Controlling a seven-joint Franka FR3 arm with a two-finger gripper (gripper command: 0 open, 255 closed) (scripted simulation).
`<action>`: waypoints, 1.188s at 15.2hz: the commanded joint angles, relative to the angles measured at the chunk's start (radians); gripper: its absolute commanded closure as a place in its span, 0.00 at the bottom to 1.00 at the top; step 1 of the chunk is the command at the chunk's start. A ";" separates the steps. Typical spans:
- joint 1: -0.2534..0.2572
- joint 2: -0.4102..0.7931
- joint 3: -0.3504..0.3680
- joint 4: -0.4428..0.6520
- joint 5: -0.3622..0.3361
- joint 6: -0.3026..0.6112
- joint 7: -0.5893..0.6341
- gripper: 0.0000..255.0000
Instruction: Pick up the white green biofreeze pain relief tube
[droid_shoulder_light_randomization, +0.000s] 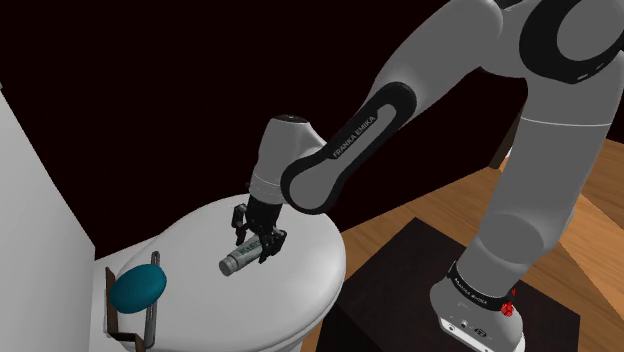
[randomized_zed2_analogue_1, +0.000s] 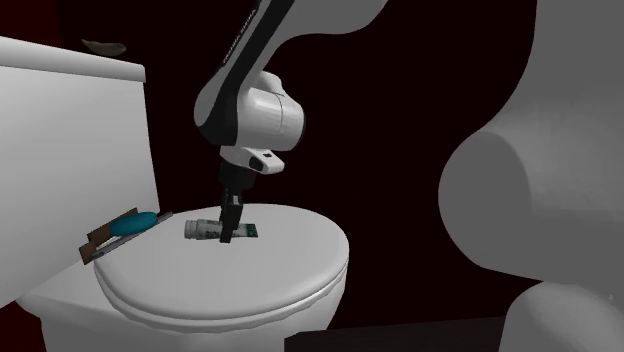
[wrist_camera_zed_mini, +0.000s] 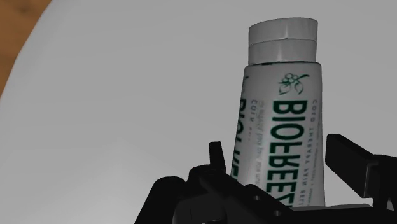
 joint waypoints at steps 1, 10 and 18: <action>0.000 0.001 0.000 0.000 0.000 0.000 0.000 1.00; -0.032 -0.054 0.037 0.010 0.058 -0.054 -0.032 1.00; -0.073 -0.169 0.078 0.039 0.174 -0.173 -0.096 1.00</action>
